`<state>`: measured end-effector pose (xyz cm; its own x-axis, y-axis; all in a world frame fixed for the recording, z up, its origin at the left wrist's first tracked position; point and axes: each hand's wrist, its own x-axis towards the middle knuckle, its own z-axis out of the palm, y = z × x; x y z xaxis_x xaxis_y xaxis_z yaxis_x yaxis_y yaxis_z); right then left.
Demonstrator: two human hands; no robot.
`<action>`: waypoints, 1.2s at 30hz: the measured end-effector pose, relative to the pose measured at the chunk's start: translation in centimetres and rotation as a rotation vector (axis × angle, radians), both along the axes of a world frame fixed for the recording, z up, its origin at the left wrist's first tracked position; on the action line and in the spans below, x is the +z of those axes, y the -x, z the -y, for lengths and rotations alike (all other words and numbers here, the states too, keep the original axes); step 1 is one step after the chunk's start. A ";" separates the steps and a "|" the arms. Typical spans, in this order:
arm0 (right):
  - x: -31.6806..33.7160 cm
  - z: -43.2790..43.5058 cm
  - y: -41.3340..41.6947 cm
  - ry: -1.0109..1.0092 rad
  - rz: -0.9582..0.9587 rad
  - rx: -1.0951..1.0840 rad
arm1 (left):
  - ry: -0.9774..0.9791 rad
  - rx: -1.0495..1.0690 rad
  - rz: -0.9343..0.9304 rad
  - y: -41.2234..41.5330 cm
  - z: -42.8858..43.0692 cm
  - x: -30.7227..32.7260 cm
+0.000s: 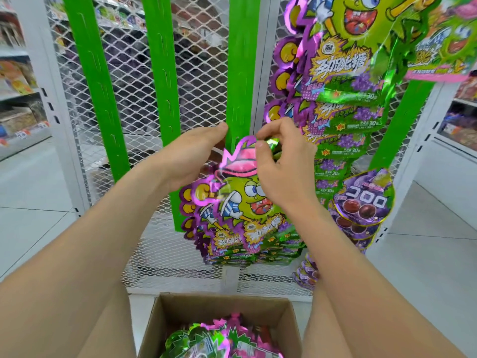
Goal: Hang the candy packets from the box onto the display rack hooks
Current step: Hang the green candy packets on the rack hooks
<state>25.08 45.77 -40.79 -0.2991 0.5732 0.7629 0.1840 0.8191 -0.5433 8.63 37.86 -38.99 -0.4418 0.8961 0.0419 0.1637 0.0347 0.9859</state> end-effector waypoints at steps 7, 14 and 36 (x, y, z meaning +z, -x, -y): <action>1.6 0.0 0.1 -0.073 -0.036 0.003 | 0.026 -0.096 0.041 -0.4 0.2 0.6; 1.4 -0.3 1.4 0.004 0.006 -0.011 | -0.035 -0.143 -0.003 -0.9 0.8 0.7; -8.9 1.9 -1.7 -0.132 0.430 0.052 | -0.347 0.359 -1.273 -2.1 3.5 -11.3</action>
